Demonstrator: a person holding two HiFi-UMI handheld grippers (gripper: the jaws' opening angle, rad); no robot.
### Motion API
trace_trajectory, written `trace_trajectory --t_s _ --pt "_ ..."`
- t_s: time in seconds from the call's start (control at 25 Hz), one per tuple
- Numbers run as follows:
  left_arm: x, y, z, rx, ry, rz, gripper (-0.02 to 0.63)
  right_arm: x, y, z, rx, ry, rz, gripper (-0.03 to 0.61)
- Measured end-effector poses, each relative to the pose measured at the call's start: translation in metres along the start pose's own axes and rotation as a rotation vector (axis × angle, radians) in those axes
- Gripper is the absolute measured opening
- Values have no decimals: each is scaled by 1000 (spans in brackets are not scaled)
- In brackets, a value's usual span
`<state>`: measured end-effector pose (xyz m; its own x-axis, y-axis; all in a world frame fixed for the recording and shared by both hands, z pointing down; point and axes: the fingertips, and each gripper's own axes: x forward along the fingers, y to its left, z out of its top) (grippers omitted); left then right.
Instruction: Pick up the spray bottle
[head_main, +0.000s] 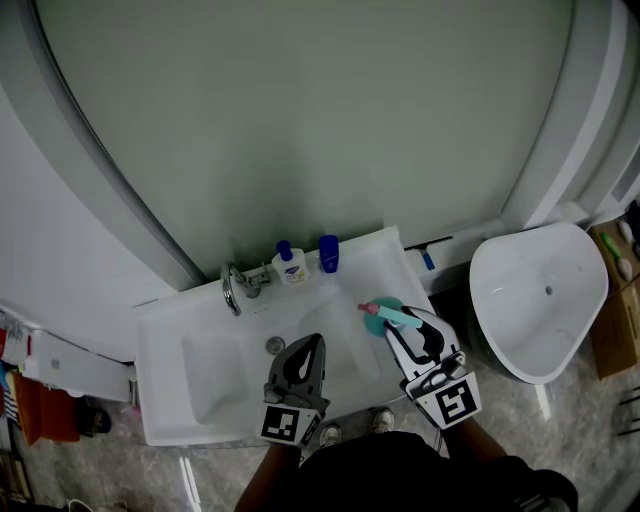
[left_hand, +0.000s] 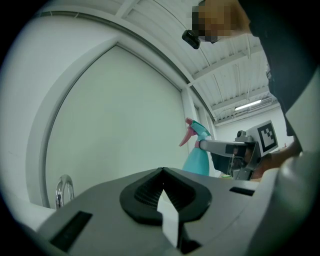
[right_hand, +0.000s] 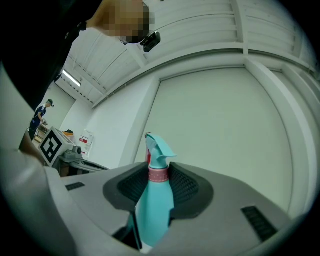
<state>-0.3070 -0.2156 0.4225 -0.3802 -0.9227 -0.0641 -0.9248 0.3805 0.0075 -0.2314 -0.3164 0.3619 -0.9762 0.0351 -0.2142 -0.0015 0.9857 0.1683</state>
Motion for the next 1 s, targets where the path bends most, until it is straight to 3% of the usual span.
trace_trajectory --t_s 1.0 --pt "-1 10 -1 0 7 -26 -3 6 2 -11 25 24 -17 130"
